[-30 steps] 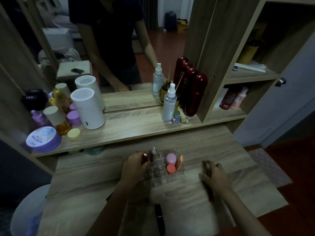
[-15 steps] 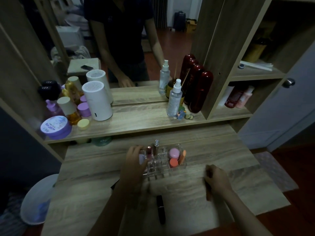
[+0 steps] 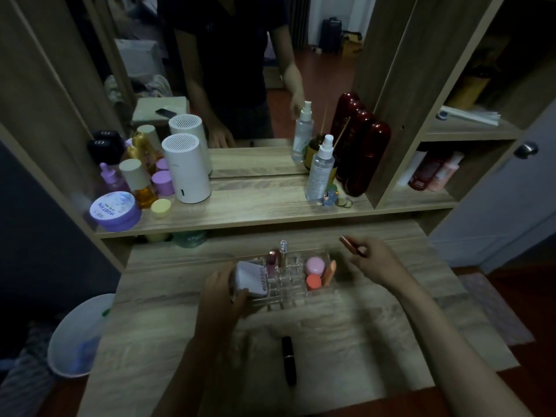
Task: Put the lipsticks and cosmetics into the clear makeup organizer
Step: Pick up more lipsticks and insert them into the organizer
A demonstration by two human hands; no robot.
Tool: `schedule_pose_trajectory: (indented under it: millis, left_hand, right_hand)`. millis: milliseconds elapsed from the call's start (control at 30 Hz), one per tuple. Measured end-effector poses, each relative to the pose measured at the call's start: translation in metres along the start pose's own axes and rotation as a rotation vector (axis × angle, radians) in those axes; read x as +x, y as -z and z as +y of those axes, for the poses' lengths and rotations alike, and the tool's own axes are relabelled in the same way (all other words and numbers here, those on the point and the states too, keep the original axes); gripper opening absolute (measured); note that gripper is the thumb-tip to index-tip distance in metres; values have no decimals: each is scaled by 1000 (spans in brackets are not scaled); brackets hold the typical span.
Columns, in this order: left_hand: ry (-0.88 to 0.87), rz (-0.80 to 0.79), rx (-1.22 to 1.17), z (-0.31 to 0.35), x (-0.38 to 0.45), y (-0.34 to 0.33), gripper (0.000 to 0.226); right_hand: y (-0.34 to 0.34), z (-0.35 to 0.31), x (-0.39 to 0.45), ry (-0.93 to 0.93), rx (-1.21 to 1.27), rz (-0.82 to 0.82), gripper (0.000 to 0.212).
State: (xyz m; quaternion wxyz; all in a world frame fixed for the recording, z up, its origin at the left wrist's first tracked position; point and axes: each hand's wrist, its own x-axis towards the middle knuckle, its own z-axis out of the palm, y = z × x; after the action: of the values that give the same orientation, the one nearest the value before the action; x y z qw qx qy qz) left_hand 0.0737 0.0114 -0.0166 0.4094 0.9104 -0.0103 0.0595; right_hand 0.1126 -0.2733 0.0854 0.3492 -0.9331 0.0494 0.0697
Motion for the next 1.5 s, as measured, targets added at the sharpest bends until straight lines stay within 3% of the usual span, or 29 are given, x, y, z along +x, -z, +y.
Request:
schedule_pose_trajectory:
  millis: [133,233,367,533,833,1500]
  left_hand:
    - [18,18,-60,-1,-8,-2,42]
    - [62,50,-23,-9,-14,-4,41]
    - [250,35,65,-25,-25,1,45]
    - [331,6,123,-43,-41,10,43]
    - [331,-16,159,-48,-49,11,43]
    - [260,-61,212,-55,-35,7,30]
  right_hand:
    - [-11,-40,18,155,-286,-107,26]
    - [-31,-54,31,147,-442,-113,22]
    - [-56,-57,42,170,-627,-111,22]
    - [-74,-54,53,157,-721,-138,21]
    - [-93,-55,63,181,-705,-233,19]
    - [-95,-49,65,193,-553,-216,18]
